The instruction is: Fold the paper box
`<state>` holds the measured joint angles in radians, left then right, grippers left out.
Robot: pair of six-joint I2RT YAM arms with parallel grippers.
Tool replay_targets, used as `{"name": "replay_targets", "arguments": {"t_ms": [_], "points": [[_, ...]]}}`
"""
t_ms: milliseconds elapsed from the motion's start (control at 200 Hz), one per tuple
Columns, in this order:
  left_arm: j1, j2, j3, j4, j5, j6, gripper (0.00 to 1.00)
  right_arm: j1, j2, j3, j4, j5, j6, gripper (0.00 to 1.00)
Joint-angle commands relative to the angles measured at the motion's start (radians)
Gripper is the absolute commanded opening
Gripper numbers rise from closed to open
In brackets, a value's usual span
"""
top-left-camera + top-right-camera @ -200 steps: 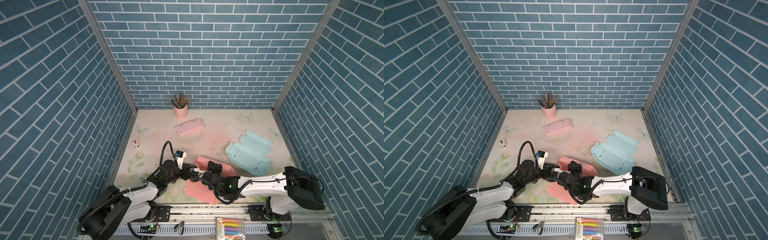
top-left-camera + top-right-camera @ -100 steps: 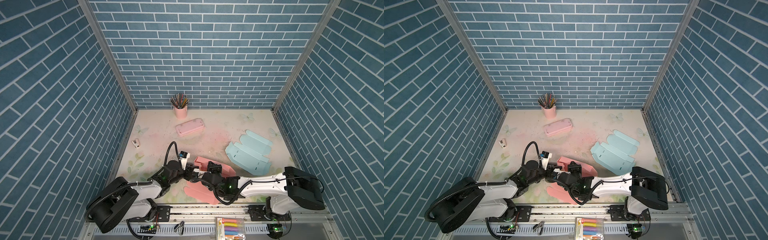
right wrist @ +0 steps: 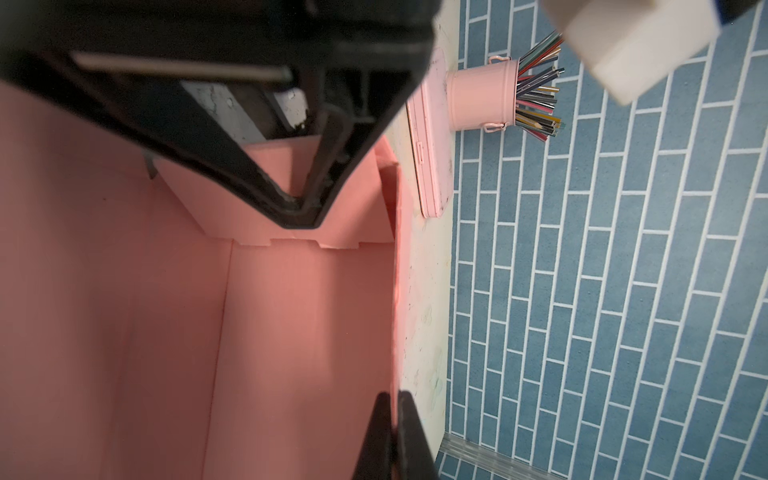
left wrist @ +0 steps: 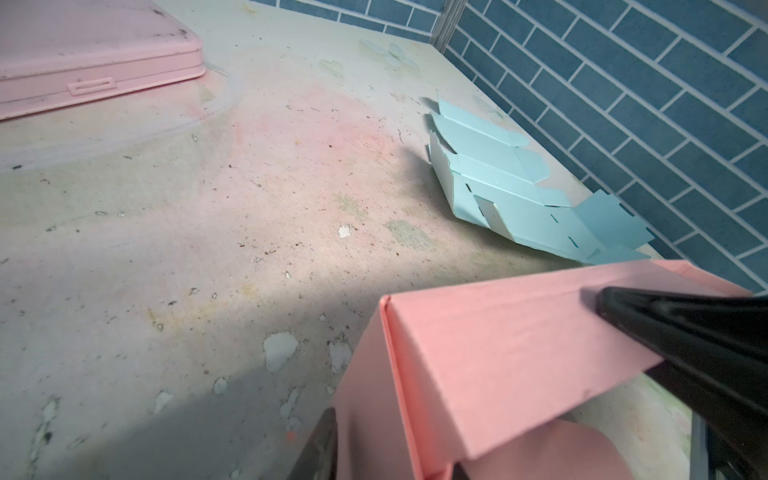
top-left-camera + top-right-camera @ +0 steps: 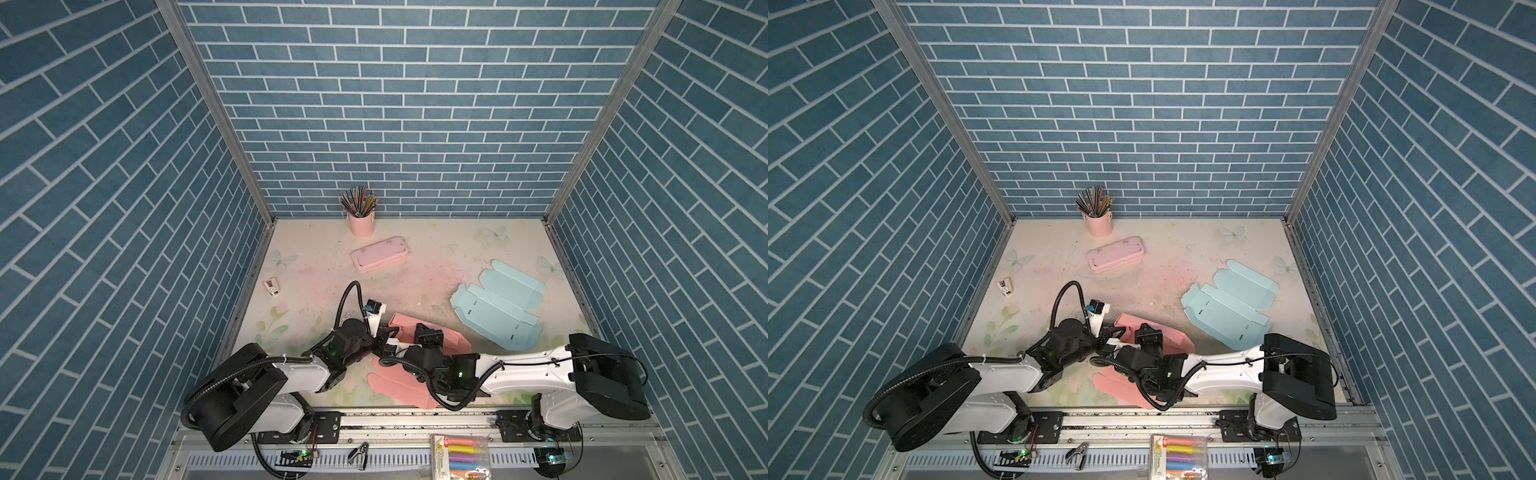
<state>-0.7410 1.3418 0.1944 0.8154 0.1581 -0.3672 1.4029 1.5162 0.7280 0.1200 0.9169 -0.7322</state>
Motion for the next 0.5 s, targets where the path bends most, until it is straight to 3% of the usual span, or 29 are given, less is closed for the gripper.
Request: {"name": "replay_targets", "arguments": {"t_ms": [0, 125, 495], "points": [[-0.022, 0.010, 0.022, 0.028, -0.097, 0.036, 0.25, 0.013, -0.010, -0.018, -0.027, -0.035, 0.005, 0.00], [-0.040, 0.016, 0.032, 0.018, -0.132, 0.051, 0.19, 0.013, -0.018, -0.018, -0.018, -0.037, 0.012, 0.02], [-0.058, 0.017, 0.036, 0.011, -0.172, 0.069, 0.12, 0.027, -0.129, -0.016, -0.047, -0.106, 0.142, 0.35]]}}
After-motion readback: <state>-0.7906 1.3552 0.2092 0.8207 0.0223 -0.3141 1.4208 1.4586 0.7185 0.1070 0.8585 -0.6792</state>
